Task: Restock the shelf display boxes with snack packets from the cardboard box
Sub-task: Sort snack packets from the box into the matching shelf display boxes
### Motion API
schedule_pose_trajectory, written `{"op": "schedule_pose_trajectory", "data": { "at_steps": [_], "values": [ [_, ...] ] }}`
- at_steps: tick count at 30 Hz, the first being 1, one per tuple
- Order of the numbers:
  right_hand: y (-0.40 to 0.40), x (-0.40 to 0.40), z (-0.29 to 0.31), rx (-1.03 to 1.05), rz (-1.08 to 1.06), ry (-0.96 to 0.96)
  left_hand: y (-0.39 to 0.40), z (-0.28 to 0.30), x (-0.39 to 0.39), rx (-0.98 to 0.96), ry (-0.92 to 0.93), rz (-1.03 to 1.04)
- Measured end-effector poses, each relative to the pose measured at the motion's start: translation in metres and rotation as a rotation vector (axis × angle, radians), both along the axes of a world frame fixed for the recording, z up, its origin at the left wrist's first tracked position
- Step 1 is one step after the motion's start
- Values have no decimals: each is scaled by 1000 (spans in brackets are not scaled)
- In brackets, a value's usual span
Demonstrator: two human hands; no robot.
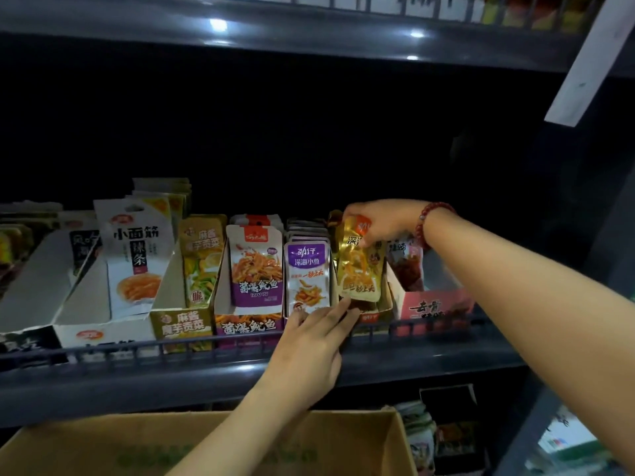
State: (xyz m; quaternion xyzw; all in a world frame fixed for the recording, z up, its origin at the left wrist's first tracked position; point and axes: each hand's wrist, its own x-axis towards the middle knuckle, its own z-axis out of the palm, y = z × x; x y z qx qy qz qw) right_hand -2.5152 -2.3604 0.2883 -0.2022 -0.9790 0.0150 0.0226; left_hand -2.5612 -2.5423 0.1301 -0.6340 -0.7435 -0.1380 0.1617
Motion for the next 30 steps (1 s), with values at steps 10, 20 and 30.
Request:
{"op": "schedule_pose_trajectory", "data": {
  "at_steps": [10, 20, 30],
  "values": [
    [-2, -23, -34, 156, -10, -186, 7, -6, 1, 83, 29, 48],
    [5, -28, -49, 81, -86, -207, 5, -9, -4, 85, 121, 29],
    [7, -24, -56, 271, -43, -148, 5, -9, -3, 68, 88, 25]
  ]
}}
